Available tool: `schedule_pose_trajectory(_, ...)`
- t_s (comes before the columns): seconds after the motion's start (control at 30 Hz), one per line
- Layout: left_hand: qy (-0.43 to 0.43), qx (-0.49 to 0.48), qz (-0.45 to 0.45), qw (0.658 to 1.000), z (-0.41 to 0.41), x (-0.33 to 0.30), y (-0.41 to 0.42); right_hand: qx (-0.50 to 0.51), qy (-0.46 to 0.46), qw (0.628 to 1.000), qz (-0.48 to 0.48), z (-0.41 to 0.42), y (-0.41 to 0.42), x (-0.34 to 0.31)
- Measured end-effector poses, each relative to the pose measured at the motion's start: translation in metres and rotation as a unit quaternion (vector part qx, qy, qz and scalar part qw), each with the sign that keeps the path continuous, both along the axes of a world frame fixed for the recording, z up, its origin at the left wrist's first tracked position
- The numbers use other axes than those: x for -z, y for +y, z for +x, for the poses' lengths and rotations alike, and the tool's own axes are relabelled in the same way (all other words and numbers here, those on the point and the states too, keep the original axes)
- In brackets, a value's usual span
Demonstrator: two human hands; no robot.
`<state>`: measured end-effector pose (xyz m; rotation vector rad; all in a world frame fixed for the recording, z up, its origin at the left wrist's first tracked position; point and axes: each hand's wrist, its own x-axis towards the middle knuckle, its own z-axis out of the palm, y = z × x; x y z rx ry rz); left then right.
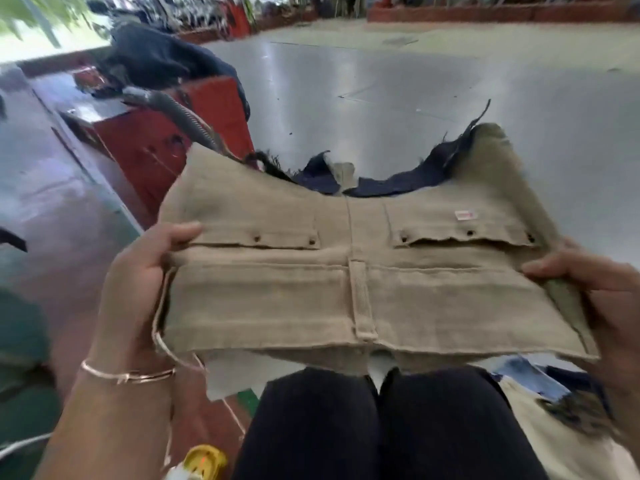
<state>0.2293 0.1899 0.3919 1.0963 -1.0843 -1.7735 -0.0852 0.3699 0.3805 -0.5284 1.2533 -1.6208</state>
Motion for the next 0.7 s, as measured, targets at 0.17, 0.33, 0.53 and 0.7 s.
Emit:
schedule_pose_trajectory(0.17,-0.003,-0.038,0.014,0.999,0.051,0.049,0.103,-0.061,0.01,0.989,0.134,0.046,0.093,0.045)
schedule_pose_trajectory(0.33,-0.244,0.0,-0.018,0.97,0.066,0.104,0.122,-0.034,0.144,0.965,0.218,0.056,0.126,0.089)
schedule_pose_trajectory(0.53,-0.2,-0.009,-0.052,0.978,0.072,0.098,0.116,-0.08,0.142,0.956,0.246,0.035,0.144,0.103)
schedule_pose_trajectory(0.7,-0.289,-0.028,-0.054,0.955,0.069,0.105,0.111,-0.162,0.334,0.852,0.368,0.017,0.153,0.137)
